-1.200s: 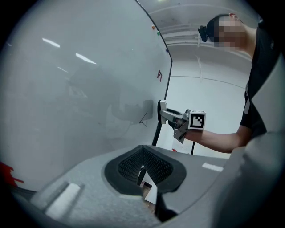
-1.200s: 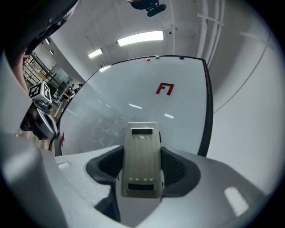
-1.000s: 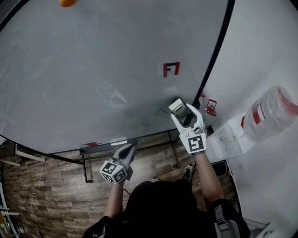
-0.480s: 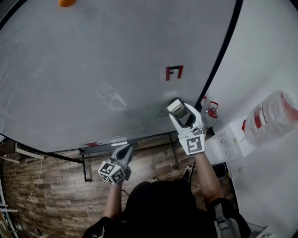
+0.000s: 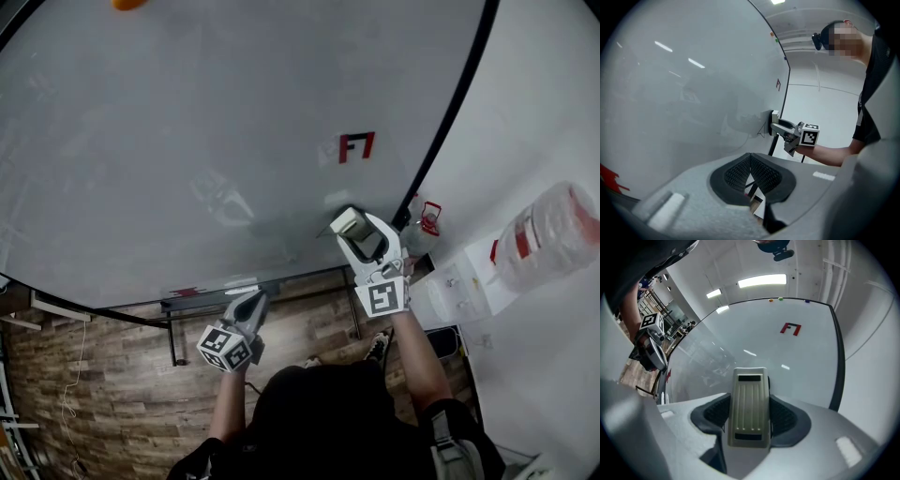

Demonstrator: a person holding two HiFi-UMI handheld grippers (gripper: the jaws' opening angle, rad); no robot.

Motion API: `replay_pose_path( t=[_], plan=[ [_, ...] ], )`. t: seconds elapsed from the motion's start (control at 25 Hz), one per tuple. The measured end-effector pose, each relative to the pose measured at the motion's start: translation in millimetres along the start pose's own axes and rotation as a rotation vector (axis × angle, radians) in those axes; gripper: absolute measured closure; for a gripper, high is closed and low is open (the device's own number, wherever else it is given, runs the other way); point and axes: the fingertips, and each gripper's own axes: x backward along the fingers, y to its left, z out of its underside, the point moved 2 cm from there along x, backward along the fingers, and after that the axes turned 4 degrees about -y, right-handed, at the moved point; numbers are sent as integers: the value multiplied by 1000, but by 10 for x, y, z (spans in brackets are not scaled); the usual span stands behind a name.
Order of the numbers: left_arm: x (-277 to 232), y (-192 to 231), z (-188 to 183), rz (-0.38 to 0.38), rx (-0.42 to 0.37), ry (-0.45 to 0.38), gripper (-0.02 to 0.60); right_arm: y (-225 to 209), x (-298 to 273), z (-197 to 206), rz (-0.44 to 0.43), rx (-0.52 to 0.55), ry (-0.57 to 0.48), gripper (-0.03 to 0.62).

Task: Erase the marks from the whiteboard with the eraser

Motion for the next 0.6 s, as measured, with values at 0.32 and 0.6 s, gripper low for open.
replay_pose_path(
  t=[0.32,0.6],
  plan=[
    [136,76,50,-28,-1,19,571,280,-66,99,-32,-8,5,338],
    [202,122,65,-40,0,25,571,582,-128,187,-89,42,46,336]
  ],
)
